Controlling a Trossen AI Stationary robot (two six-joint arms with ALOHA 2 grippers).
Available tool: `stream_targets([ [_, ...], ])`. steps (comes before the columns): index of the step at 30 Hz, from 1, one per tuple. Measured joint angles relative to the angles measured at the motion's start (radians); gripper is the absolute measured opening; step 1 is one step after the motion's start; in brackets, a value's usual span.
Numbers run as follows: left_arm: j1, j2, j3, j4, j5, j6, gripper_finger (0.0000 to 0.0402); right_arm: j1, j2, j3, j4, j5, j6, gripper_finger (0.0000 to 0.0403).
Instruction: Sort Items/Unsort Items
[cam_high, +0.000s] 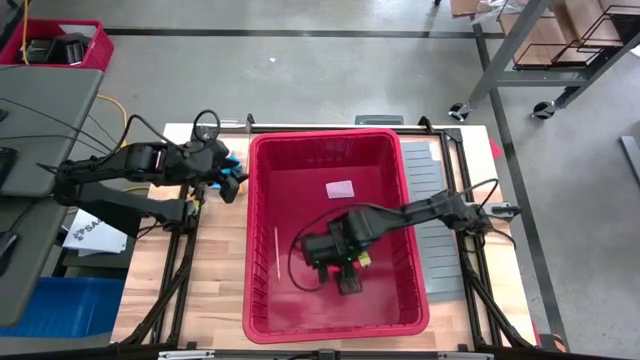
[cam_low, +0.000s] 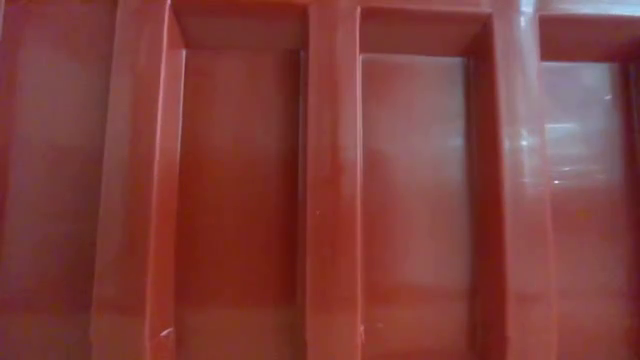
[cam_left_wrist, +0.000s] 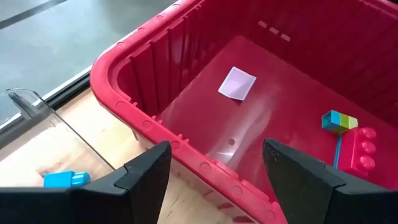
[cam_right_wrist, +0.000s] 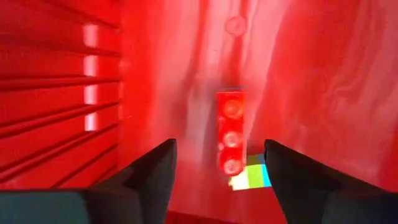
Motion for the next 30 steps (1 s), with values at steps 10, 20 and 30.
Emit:
stream_targets([
  [10, -0.019, -0.002, 0.0, 0.0, -0.009, 0.046, 0.025, -0.006, 0.137, -0.001, 0.023, -0.01, -0.026, 0.0252],
  [20, -0.018, -0.002, 0.0, -0.003, 0.011, 0.061, 0.025, -0.007, 0.278, -0.002, 0.01, 0.114, 0.012, 0.0252],
  [30, -0.018, -0.009, 0.0, -0.02, 0.029, 0.079, 0.025, -0.009, 0.385, 0.001, -0.001, -0.024, 0.009, 0.0248],
])
